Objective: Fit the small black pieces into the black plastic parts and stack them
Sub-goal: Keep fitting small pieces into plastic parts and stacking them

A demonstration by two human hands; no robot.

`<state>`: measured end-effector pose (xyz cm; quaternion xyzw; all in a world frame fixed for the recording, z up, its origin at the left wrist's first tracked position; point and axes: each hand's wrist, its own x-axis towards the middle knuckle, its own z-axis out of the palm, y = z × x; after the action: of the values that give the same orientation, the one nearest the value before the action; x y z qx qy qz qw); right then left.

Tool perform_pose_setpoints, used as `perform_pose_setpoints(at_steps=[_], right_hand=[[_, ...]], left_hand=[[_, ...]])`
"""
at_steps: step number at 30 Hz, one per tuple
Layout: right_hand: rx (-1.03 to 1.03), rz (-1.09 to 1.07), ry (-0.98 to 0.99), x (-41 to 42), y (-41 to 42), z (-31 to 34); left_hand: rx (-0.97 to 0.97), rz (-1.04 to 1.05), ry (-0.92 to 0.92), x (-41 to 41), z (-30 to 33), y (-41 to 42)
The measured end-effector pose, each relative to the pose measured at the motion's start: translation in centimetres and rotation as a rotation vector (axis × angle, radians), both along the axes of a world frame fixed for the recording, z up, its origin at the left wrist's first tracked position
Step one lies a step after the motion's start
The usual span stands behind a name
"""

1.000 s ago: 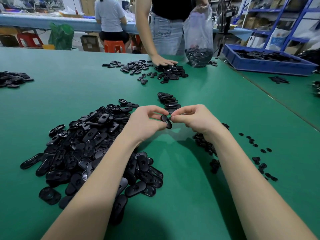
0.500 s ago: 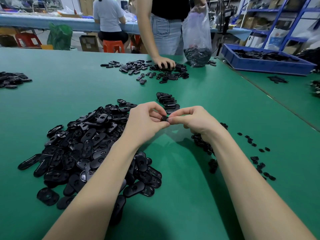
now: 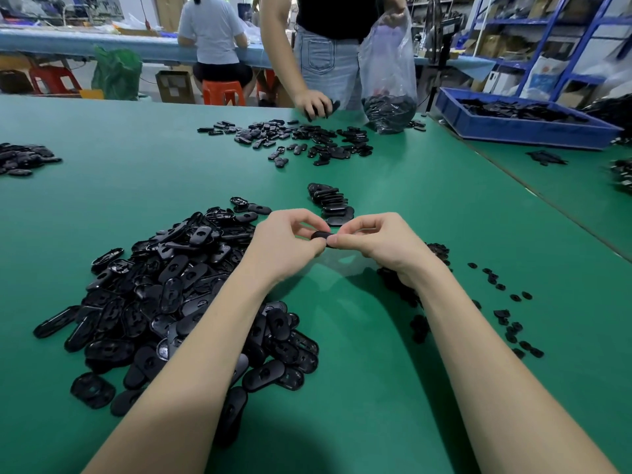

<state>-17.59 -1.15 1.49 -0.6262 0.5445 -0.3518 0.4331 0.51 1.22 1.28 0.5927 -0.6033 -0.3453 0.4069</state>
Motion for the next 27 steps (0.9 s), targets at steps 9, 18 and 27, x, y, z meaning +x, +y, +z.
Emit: perform_pose_setpoints(at_steps=[9,18,27], right_hand=[[-0.023,-0.005,0.091,0.7,-0.1,-0.3],[-0.041,-0.03,0.103,0.9,-0.1,-0.9],[-0.129,-0.053,0.12,1.5,0.0,-1.4]], left_hand=[[0.053,0.037,-0.037,0.4,-0.2,0.2],[0.066,0.035,0.009,0.4,-0.4,0.1],[0.023,0.08,-0.064,0.2,-0.9,-0.2]])
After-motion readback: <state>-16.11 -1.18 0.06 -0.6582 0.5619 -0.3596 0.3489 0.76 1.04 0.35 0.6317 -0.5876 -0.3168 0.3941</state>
